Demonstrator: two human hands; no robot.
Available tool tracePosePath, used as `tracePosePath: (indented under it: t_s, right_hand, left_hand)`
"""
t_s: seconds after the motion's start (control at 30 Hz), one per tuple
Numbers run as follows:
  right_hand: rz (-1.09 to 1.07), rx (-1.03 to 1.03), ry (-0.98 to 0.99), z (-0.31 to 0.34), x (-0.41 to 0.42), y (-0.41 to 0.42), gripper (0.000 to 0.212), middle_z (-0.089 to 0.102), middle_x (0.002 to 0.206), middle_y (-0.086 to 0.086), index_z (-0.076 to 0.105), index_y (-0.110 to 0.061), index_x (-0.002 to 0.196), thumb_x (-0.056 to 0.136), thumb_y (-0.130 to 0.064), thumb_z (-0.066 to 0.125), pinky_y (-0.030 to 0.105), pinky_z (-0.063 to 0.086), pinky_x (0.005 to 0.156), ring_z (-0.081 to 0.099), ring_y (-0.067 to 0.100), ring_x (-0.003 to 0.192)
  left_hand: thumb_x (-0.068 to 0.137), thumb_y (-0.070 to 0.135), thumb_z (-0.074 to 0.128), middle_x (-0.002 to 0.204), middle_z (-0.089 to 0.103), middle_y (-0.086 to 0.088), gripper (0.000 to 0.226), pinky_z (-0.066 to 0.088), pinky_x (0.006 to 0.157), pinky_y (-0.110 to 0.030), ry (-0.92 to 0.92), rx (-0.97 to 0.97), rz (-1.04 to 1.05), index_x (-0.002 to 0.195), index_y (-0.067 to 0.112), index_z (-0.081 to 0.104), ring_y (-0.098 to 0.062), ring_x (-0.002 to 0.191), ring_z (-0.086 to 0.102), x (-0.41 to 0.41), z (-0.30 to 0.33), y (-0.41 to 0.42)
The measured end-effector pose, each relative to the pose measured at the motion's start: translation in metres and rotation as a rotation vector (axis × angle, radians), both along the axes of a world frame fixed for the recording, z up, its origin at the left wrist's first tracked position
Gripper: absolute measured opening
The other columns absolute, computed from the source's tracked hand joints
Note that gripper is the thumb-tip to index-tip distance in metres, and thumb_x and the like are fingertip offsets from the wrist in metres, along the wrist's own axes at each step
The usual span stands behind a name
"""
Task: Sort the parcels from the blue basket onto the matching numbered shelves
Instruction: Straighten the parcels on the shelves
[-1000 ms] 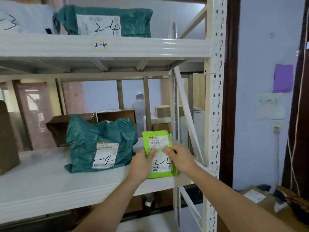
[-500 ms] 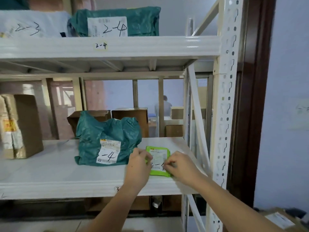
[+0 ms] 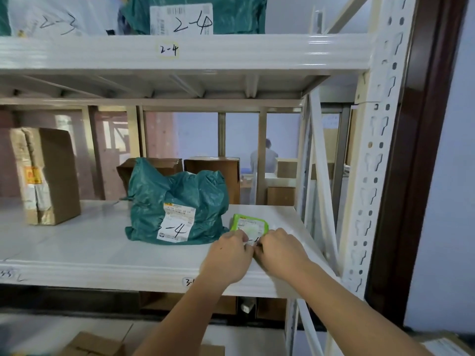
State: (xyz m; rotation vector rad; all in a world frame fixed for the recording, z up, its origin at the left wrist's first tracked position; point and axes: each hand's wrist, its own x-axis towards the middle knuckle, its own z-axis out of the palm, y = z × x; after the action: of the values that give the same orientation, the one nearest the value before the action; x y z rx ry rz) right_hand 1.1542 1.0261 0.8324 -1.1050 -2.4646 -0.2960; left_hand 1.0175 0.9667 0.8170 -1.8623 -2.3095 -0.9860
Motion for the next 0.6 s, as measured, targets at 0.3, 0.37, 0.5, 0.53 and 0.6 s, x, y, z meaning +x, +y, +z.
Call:
tracePosePath:
  t_s: [0.3,0.37,0.5,0.53,0.6]
  right_hand:
    - [0.001,-0.104,0.105,0.001,-0.007,0.013,0.018,0.064,0.097,0.012,0.056,-0.018,0.112,0.099,-0.028,0.049,0.035,0.036,0.061,0.06,0.034,0.087]
    - [0.009,-0.108,0.114,0.0,-0.007,0.014,0.018,0.063,0.098,0.011,0.057,-0.019,0.114,0.1,-0.028,0.048,0.036,0.04,0.064,0.06,0.033,0.087]
    - [0.009,-0.136,0.142,-0.003,-0.006,0.013,0.019,0.065,0.102,0.011,0.059,-0.022,0.115,0.102,-0.028,0.045,0.036,0.036,0.068,0.055,0.031,0.084]
    - [0.006,-0.134,0.149,-0.004,-0.005,0.013,0.019,0.066,0.102,0.01,0.059,-0.022,0.113,0.102,-0.028,0.045,0.035,0.035,0.068,0.051,0.03,0.081]
    - [-0.001,-0.134,0.167,-0.005,-0.005,0.012,0.019,0.067,0.1,0.008,0.062,-0.022,0.108,0.101,-0.029,0.046,0.035,0.035,0.067,0.046,0.028,0.077]
  left_hand:
    - [0.105,0.031,0.036,0.145,0.043,0.0,0.043,0.037,0.108,-0.041,0.184,-0.065,0.0,0.146,0.024,0.048,-0.022,0.132,0.046,-0.003,-0.002,0.005]
    - [0.105,0.031,0.037,0.146,0.045,-0.001,0.044,0.038,0.107,-0.041,0.159,-0.067,0.005,0.147,0.021,0.045,-0.023,0.13,0.049,-0.002,-0.001,0.004]
    - [0.103,0.029,0.039,0.14,0.056,-0.004,0.04,0.041,0.103,-0.041,0.082,-0.061,0.02,0.142,0.02,0.046,-0.027,0.123,0.055,0.001,0.0,0.001]
    - [0.103,0.03,0.039,0.139,0.057,-0.005,0.04,0.042,0.102,-0.042,0.085,-0.064,0.023,0.142,0.02,0.046,-0.028,0.122,0.055,0.002,0.0,0.0]
    - [0.103,0.03,0.039,0.137,0.058,-0.006,0.041,0.043,0.102,-0.042,0.098,-0.069,0.025,0.142,0.019,0.046,-0.027,0.121,0.056,0.003,0.001,-0.001]
